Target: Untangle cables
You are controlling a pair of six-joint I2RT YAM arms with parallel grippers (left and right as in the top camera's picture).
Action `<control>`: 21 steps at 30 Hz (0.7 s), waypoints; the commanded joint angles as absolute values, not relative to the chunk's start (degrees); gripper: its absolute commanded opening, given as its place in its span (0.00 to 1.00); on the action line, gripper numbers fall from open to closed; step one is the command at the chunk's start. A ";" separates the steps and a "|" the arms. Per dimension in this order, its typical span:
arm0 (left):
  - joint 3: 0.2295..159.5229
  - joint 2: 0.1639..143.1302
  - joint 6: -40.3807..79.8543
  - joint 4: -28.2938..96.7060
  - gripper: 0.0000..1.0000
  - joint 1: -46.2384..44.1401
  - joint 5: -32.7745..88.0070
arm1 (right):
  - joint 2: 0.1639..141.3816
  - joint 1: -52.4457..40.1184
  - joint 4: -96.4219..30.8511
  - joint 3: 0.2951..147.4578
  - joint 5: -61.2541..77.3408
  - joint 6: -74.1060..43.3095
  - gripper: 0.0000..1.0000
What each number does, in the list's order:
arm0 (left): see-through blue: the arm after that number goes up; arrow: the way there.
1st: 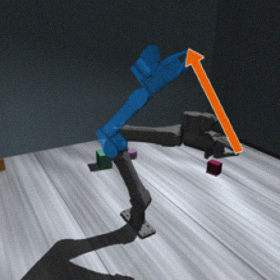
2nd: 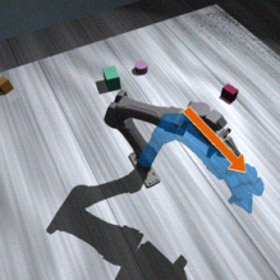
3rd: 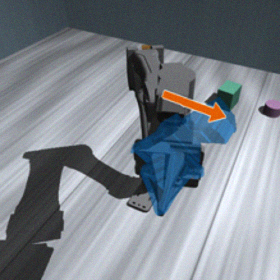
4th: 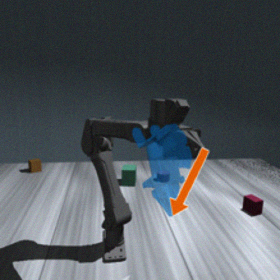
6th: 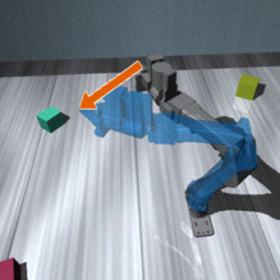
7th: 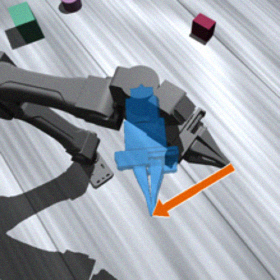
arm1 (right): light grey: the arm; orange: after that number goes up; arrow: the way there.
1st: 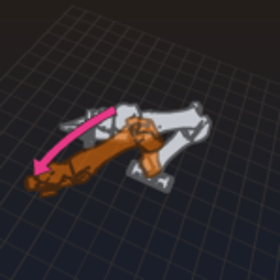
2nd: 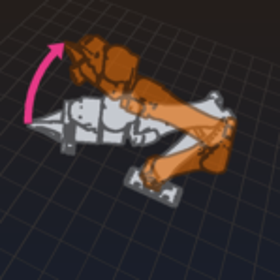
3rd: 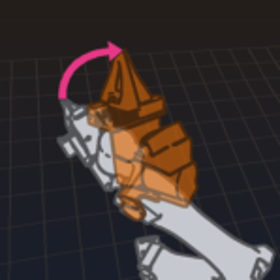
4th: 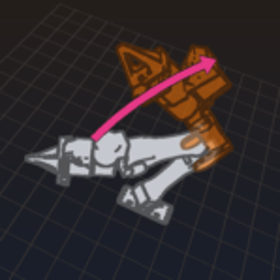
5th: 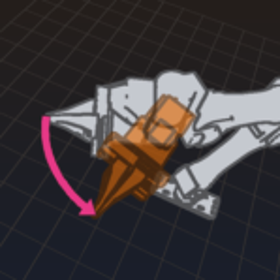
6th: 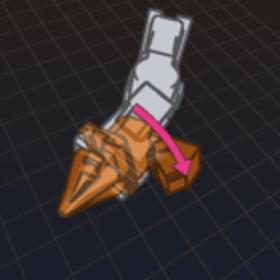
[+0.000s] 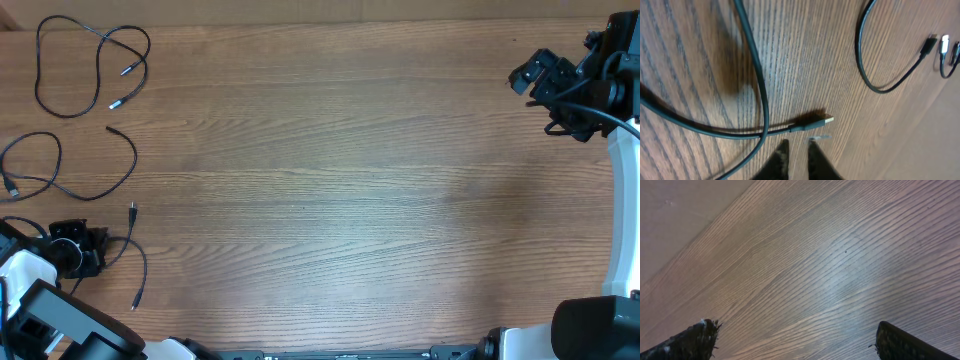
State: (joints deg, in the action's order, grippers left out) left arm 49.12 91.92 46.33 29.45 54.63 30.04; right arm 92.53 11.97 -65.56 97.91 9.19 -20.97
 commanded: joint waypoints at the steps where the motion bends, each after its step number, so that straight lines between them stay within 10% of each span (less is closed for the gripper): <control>1: 50.11 92.14 44.49 28.97 0.24 54.83 30.79 | 92.42 11.92 -65.23 98.70 9.45 -21.23 1.00; 10: 53.23 92.14 32.80 29.61 0.40 55.53 12.25 | 92.42 11.92 -65.23 98.70 9.45 -21.23 1.00; 14: 57.41 92.14 30.33 33.82 0.69 55.92 -4.99 | 92.42 11.92 -65.23 98.70 9.45 -21.23 1.00; 21: 57.49 92.16 28.84 32.69 0.83 56.36 -23.94 | 92.42 11.92 -65.23 98.70 9.45 -21.23 1.00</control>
